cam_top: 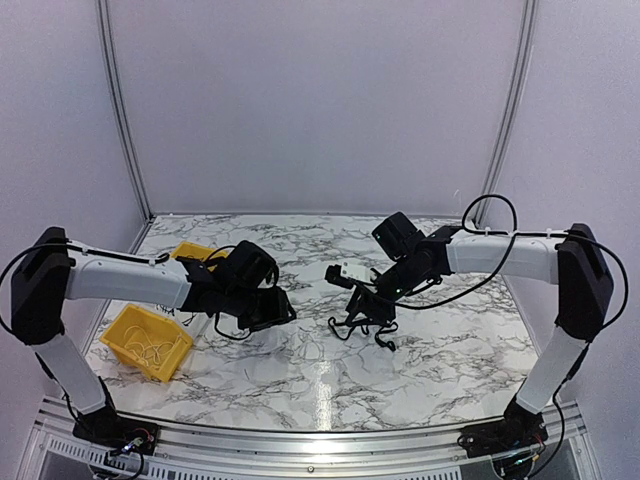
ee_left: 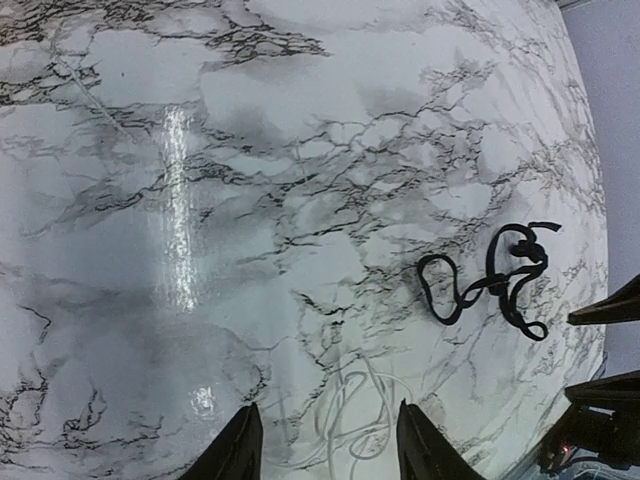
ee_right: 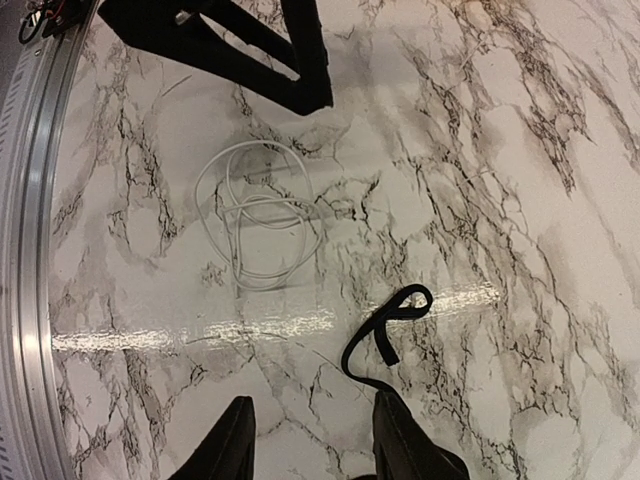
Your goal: Untangle the cables
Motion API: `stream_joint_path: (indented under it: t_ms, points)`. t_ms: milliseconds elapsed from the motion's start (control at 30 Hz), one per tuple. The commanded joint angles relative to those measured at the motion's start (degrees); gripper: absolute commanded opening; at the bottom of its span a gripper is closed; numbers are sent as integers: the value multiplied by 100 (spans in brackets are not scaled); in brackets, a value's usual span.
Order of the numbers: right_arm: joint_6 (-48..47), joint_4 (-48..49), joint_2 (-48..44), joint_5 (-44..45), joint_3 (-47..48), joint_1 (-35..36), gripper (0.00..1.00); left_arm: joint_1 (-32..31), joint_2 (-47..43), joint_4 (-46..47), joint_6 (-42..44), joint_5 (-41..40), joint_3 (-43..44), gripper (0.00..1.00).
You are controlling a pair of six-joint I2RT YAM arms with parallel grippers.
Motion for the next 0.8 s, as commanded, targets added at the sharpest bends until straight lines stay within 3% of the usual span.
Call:
stream_joint_path:
  t_ms: [0,200,333,400,533,667,767]
  points:
    - [22,81,85,33,13,5,41,-95,-76,168,41,244,-79,48]
    - [34,77,79,39,19,16,41,-205,370,175,51,421,9,41]
    - [43,78,77,40,21,18,41,-206,571,141,75,447,139,32]
    - [52,71,85,39,30,21,41,-202,639,133,130,498,221,25]
    - [56,54,57,153,132,16,41,-223,565,150,501,502,446,0]
    - [146,64,-142,352,418,1,41,-356,54,157,1433,145,674,0]
    - [223,66,-267,347,737,-11,52,-477,-343,212,2052,56,835,0]
